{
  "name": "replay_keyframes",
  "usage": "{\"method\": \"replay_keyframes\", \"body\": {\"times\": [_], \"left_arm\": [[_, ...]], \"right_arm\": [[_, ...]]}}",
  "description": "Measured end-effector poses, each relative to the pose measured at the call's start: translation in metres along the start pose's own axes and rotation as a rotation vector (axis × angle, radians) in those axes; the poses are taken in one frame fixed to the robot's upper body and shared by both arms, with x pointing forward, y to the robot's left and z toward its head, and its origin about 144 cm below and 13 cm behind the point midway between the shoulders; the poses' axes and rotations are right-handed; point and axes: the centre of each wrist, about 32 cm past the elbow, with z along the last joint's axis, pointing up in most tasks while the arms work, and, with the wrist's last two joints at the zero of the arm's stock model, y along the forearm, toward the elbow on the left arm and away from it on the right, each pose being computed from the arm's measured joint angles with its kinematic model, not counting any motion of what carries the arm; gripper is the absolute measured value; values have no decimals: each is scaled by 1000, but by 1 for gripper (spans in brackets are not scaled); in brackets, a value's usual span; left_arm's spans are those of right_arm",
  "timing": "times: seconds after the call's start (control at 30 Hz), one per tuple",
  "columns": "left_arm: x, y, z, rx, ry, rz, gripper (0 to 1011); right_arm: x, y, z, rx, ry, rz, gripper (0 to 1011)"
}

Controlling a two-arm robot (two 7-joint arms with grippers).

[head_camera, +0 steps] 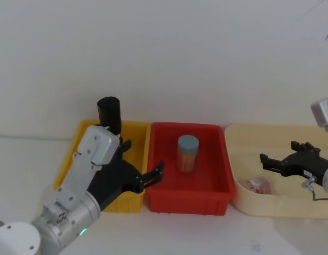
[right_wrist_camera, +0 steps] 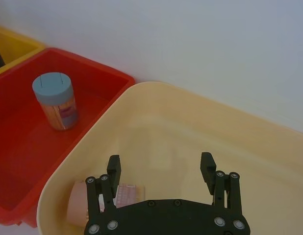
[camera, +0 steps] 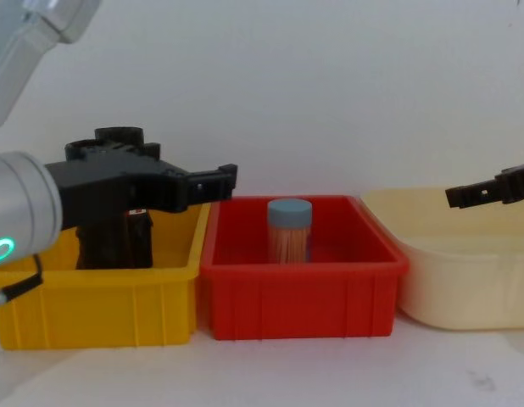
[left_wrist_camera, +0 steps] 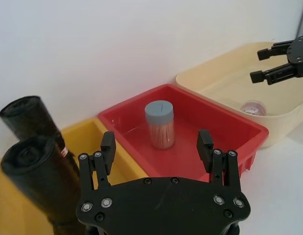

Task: Pick up the garbage bag with the one hand and transfer it to the other hand.

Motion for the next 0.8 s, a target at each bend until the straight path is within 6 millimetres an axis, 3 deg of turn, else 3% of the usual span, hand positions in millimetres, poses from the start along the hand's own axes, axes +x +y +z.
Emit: {"method": "replay_keyframes", "body": {"times": [0.8], "left_arm": [[1, 38, -4, 138, 49, 221, 1002]], "right_arm": [[0, 0, 0, 0, 0, 0, 999]]}}
